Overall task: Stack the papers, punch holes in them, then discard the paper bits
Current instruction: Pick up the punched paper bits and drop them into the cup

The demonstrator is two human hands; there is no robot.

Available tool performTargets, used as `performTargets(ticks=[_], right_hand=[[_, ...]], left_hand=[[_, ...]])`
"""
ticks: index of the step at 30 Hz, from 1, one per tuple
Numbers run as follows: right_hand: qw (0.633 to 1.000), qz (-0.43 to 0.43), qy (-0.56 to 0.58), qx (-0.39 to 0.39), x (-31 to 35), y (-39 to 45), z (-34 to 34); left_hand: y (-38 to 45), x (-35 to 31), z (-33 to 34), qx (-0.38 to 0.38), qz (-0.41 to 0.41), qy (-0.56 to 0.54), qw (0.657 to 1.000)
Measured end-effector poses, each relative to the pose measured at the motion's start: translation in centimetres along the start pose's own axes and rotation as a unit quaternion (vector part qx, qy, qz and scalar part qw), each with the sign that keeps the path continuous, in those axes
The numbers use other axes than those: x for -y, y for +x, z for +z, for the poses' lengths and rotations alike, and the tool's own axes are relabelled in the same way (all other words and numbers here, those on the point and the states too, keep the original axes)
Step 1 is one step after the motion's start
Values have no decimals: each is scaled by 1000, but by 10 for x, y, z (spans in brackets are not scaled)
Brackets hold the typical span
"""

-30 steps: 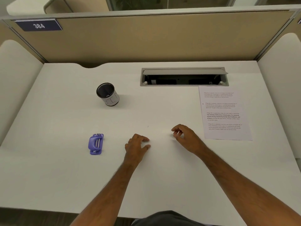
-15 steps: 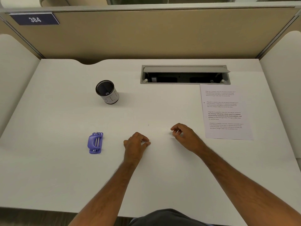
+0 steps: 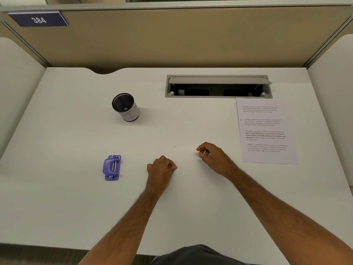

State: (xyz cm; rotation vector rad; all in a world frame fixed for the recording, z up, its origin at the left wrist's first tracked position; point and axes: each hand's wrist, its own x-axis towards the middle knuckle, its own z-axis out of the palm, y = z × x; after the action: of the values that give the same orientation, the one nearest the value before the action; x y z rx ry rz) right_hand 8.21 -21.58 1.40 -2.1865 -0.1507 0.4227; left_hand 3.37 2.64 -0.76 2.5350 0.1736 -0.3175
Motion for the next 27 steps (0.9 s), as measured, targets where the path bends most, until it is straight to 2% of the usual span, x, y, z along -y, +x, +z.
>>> performTargets(ticks=[7,13,18,27], right_hand=[[997,71,33,16,12,15,28],[996,80,35,8,28,32,47],[998,56,-5,7,41,52,52],[995,88,-43,-16,54,69,61]], left_hand=[[-2,-2,6,4,14,52,999],[-1,-1,-2,-4,-44,-83,996],[3,9,-20,-39,-45,-162,985],[7,36,-39,-62,-79,-182,978]])
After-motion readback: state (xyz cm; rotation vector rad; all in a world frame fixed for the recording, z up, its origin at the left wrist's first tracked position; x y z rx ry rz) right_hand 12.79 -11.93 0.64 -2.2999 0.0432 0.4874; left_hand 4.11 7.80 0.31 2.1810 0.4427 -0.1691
